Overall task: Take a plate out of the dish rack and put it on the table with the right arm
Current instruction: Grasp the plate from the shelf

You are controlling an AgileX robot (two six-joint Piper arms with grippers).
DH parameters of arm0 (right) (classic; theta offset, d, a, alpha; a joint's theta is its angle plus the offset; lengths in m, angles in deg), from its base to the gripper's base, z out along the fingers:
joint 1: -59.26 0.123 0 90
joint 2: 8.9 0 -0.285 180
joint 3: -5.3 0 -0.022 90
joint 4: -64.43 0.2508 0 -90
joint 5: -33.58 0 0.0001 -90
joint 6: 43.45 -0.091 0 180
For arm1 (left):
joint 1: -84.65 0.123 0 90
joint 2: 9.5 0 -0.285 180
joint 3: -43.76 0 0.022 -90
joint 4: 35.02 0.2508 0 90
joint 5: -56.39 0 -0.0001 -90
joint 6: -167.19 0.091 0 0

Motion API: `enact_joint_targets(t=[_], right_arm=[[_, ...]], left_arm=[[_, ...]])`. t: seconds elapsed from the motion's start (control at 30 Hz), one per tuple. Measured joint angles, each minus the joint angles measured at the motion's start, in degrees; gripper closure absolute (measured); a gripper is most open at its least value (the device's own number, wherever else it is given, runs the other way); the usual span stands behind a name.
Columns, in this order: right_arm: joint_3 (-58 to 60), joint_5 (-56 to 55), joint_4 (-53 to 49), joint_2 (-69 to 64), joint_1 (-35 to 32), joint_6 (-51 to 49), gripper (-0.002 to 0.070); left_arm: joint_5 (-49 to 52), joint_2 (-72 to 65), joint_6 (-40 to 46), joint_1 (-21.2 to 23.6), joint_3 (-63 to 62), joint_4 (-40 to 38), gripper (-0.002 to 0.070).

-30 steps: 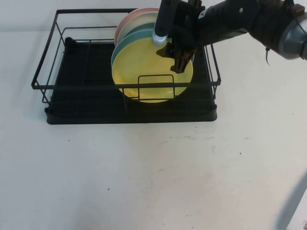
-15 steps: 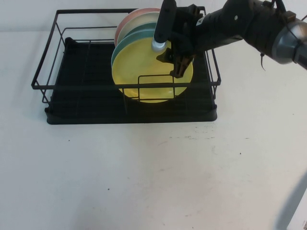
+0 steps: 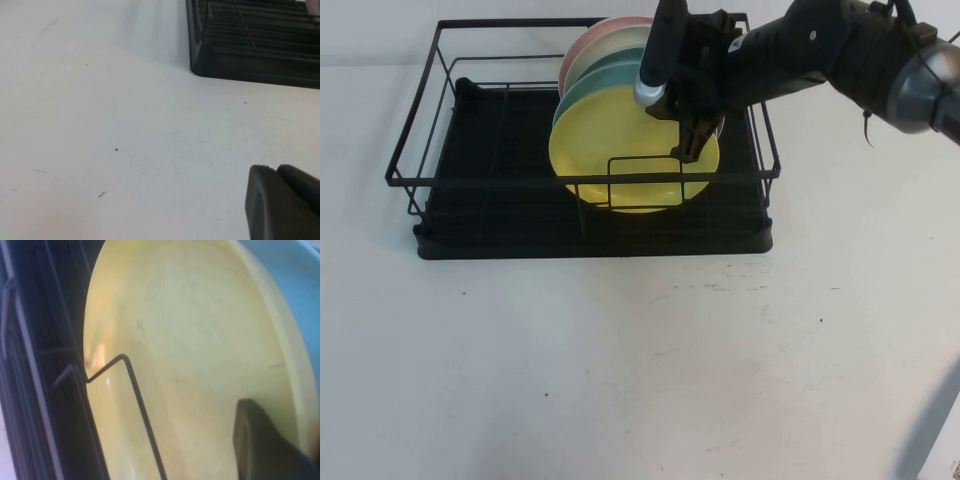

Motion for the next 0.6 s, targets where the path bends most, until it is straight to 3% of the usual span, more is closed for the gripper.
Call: enact_joint_targets(t=[0.6], right_arm=[[0.21,0.59,0.89,4.88,0.0,-0.47,0.0593]], left_arm=[[0.0,0.0,0.0,0.0,0.0,0.0,0.0679]])
